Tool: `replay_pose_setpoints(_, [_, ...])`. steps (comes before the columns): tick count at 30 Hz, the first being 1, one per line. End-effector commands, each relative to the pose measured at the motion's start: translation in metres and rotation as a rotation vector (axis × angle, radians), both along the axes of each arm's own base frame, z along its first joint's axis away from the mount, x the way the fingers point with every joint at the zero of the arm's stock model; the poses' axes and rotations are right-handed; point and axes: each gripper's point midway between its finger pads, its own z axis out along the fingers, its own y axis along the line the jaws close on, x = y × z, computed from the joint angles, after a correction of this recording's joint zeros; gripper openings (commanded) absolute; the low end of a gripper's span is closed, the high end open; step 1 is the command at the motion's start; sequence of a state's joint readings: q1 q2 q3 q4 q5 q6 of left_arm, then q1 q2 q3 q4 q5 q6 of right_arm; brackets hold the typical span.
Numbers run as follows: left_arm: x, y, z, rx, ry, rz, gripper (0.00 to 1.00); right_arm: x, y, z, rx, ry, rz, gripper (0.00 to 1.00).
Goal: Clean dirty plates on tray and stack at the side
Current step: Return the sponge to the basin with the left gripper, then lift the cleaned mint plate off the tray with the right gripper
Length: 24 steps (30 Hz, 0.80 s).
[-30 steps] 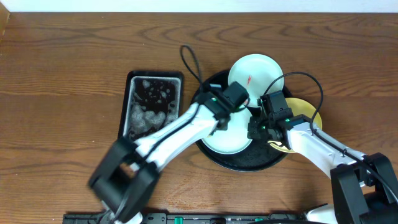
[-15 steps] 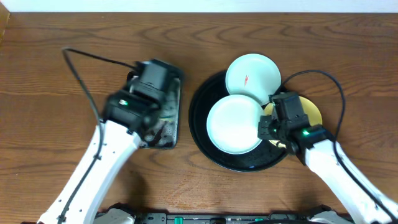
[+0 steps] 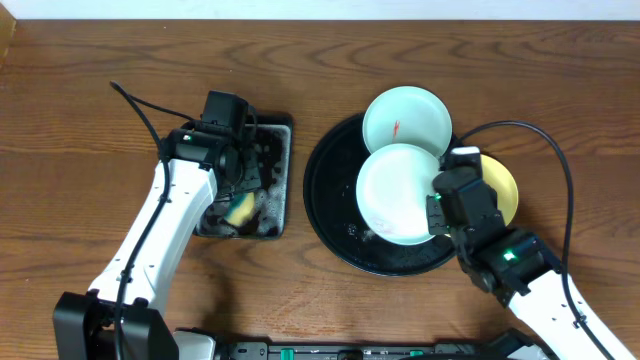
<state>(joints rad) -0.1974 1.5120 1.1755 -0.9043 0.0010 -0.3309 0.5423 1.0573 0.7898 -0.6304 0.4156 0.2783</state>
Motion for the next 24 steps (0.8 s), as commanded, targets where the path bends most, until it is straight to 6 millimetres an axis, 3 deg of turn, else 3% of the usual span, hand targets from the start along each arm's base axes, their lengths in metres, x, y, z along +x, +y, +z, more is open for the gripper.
replay_pose_setpoints(1, [-0.001,-0.011,0.01,-0.066,-0.023,-0.04,0.41,0.009,-0.014,0.037,-0.192,-0.14,-0.029,0.01])
replay_pose_setpoints(5, [-0.006,-0.014,0.025,-0.098,-0.055,-0.049,0.51,0.008,0.003,0.05,-0.275,-0.181,0.073,0.01])
replay_pose_setpoints(9, [-0.016,-0.012,0.044,-0.105,-0.098,-0.051,0.58,0.0,0.002,0.064,-0.425,-0.242,0.065,0.01])
replay_pose_setpoints(13, [-0.024,-0.011,0.054,-0.108,-0.117,-0.051,0.6,-0.006,0.013,0.07,-0.453,-0.279,0.089,0.01])
replay_pose_setpoints(16, [-0.027,-0.01,0.056,-0.108,-0.118,-0.051,0.81,-0.012,0.018,0.078,-0.489,-0.321,0.092,0.01])
replay_pose_setpoints(24, [-0.027,-0.01,0.055,-0.107,-0.115,-0.051,0.83,-0.026,0.041,0.092,-0.613,-0.387,0.203,0.01])
